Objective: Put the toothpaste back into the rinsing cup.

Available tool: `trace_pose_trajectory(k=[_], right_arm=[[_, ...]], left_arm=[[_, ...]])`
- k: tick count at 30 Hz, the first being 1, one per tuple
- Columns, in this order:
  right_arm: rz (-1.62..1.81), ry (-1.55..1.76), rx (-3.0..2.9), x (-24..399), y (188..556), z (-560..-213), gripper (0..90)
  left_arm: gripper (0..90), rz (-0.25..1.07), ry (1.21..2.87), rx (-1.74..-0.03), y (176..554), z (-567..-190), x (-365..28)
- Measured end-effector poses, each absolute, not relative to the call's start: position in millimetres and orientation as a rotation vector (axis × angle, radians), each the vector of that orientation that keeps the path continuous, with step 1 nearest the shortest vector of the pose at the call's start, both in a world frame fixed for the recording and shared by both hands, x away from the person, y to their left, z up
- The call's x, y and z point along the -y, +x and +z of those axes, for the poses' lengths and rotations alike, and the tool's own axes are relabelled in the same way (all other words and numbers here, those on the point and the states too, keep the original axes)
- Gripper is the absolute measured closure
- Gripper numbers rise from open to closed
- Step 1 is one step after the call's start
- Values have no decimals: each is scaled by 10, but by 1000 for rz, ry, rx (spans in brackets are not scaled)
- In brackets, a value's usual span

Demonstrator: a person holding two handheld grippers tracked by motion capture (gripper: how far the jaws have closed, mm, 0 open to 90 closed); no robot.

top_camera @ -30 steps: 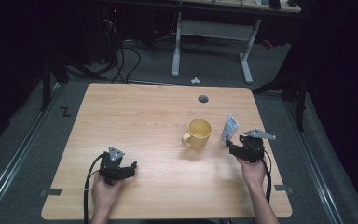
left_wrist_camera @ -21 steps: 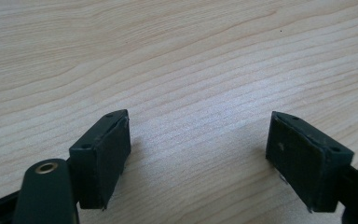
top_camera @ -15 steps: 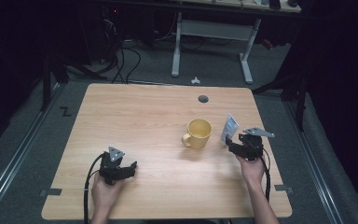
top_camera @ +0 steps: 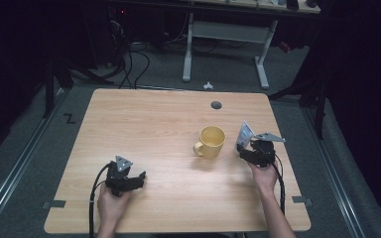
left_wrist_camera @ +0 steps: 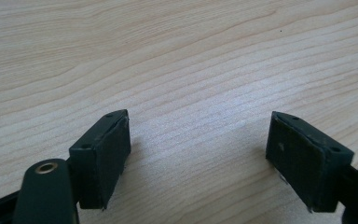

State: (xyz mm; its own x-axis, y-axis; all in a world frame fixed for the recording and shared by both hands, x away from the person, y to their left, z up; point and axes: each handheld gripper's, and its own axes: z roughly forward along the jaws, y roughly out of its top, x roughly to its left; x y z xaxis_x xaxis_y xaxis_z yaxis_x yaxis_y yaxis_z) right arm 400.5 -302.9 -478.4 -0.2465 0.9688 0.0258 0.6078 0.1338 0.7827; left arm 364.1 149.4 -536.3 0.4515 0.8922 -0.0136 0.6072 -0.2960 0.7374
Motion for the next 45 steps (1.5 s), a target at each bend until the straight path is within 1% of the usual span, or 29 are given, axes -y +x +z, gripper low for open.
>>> trace_pose_trajectory(k=[5, 26, 38, 41, 45], right_arm=[[957, 1511, -1913, 3020, 4023, -4788, 423], [898, 1482, -1908, 2979, 4072, -4824, 569], [925, 1450, -1903, 2993, 4053, -4812, 631], [935, 1456, -1904, 2999, 4057, -4812, 628], [928, 1451, -1899, 2985, 4061, -4817, 571]], left_arm=[[223, 534, 2019, -1249, 3641, -5363, -1495], [223, 533, 2019, -1250, 3641, -5363, -1494], [222, 533, 2020, -1249, 3642, -5363, -1495], [221, 534, 2021, -1248, 3642, -5363, -1495], [221, 534, 2020, -1248, 3642, -5363, -1495]])
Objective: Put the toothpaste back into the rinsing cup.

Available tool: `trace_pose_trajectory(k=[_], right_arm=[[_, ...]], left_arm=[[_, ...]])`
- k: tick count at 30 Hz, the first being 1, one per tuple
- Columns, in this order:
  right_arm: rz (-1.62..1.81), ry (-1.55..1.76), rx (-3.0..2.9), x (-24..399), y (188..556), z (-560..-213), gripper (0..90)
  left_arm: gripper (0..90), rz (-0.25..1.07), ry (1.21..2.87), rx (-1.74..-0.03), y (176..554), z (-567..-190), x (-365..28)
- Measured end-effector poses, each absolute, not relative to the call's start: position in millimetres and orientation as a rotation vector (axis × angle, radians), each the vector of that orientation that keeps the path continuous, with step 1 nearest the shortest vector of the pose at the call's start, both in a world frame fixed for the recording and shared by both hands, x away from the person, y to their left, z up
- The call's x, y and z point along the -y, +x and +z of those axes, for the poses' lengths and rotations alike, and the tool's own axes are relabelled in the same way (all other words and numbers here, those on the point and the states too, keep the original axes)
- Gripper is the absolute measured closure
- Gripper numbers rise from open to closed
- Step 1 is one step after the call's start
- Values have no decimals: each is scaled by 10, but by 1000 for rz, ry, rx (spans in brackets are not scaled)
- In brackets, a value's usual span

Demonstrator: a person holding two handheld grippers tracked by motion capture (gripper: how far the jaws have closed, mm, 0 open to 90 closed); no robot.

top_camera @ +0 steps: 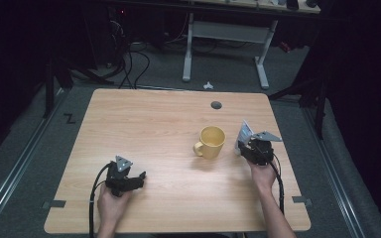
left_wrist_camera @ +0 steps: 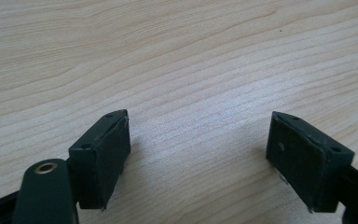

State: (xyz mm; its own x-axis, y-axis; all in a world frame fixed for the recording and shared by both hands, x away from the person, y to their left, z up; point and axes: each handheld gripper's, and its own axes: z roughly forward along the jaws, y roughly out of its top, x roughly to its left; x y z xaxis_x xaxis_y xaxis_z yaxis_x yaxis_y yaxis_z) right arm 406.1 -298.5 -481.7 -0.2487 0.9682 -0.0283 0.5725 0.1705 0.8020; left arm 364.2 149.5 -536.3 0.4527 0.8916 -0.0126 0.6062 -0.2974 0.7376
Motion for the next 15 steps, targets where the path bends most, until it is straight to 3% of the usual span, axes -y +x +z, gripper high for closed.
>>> trace_pose_trajectory(k=[2, 15], right_arm=[[908, 1442, -1883, 2968, 4088, -4828, 509], [951, 1475, -1870, 2974, 4165, -4878, 516]], left_arm=[[221, 534, 2020, -1248, 3642, -5363, -1495], [221, 534, 2019, -1249, 3641, -5364, -1494]])
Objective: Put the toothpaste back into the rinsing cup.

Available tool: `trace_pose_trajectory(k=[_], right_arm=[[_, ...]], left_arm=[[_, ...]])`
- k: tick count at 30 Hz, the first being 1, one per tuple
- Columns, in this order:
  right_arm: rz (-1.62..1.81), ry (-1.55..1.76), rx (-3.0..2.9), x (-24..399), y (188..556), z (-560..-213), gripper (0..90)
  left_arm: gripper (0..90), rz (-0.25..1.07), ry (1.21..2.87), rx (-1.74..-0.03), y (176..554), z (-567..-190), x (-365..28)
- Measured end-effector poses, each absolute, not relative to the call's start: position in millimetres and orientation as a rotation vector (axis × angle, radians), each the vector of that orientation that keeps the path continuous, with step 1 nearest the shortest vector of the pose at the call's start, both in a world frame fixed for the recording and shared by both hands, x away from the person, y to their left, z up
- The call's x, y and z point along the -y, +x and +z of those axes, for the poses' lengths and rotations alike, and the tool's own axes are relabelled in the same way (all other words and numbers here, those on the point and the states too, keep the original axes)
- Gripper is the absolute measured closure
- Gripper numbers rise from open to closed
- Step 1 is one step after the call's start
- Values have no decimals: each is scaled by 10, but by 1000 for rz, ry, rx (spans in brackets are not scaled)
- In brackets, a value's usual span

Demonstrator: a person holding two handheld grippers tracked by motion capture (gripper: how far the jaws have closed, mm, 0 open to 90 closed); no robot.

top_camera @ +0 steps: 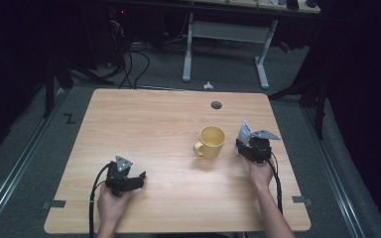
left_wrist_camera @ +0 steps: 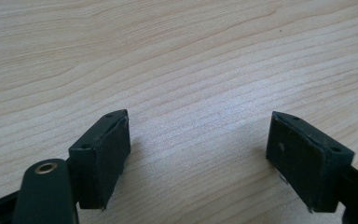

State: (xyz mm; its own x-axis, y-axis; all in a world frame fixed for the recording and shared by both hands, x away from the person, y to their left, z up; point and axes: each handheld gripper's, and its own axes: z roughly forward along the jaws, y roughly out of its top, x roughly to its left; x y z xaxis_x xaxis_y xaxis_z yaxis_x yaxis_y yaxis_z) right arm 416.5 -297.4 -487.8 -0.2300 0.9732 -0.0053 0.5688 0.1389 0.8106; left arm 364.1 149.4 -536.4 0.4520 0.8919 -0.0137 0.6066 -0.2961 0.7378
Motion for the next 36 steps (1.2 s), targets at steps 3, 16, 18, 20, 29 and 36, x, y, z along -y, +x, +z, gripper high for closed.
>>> trace_pose_trajectory(k=[3, 16, 18, 20, 29, 36], right_arm=[[947, 1475, -1875, 2967, 4180, -4895, 520], [921, 1438, -1895, 2933, 4158, -4884, 613], [926, 1421, -1908, 2925, 4144, -4867, 614], [943, 1402, -1917, 2924, 4120, -4833, 615], [986, 1385, -1940, 2956, 4029, -4667, 615], [1062, 1328, -1966, 2923, 3954, -4486, 616]], left_arm=[[221, 534, 2019, -1249, 3641, -5364, -1494], [222, 533, 2019, -1249, 3641, -5364, -1494], [221, 533, 2019, -1249, 3641, -5364, -1494], [222, 533, 2019, -1249, 3641, -5364, -1494], [222, 533, 2018, -1249, 3641, -5364, -1494], [221, 533, 2021, -1248, 3641, -5363, -1495]])
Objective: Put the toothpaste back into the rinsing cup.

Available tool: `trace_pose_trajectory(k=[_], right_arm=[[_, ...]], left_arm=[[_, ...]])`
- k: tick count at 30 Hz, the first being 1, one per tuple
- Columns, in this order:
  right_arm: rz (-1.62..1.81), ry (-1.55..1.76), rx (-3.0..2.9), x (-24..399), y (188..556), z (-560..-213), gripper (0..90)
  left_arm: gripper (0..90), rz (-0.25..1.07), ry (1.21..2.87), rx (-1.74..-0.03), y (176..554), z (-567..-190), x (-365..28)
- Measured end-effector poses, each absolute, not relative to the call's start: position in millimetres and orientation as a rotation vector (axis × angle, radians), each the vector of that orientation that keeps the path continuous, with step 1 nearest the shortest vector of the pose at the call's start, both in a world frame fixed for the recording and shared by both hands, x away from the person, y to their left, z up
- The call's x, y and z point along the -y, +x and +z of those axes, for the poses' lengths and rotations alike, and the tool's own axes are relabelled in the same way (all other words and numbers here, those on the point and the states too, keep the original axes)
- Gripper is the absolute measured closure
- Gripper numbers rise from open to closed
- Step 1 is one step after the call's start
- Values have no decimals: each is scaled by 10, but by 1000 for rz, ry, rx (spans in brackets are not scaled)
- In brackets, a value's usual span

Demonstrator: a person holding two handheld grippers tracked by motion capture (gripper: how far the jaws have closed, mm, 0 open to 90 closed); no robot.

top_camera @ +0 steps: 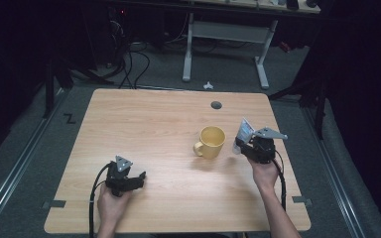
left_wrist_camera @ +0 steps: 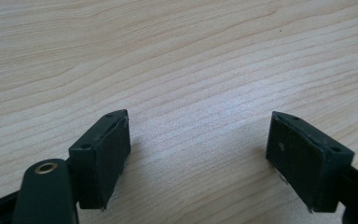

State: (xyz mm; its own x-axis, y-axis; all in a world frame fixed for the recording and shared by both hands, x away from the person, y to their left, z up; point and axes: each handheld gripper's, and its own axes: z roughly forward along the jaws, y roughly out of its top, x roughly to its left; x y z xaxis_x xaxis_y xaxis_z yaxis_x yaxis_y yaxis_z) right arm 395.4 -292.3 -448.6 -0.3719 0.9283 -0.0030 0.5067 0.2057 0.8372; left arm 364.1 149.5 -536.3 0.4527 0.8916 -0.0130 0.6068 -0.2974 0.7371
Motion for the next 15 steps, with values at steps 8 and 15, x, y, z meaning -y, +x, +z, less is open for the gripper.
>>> trace_pose_trajectory(k=[8, 15], right_arm=[[1091, 1301, -1981, 2887, 3919, -4375, 619], [1117, 1272, -1978, 2883, 3872, -4287, 621]], left_arm=[[222, 533, 2018, -1249, 3641, -5364, -1493], [222, 533, 2018, -1249, 3641, -5364, -1494]])
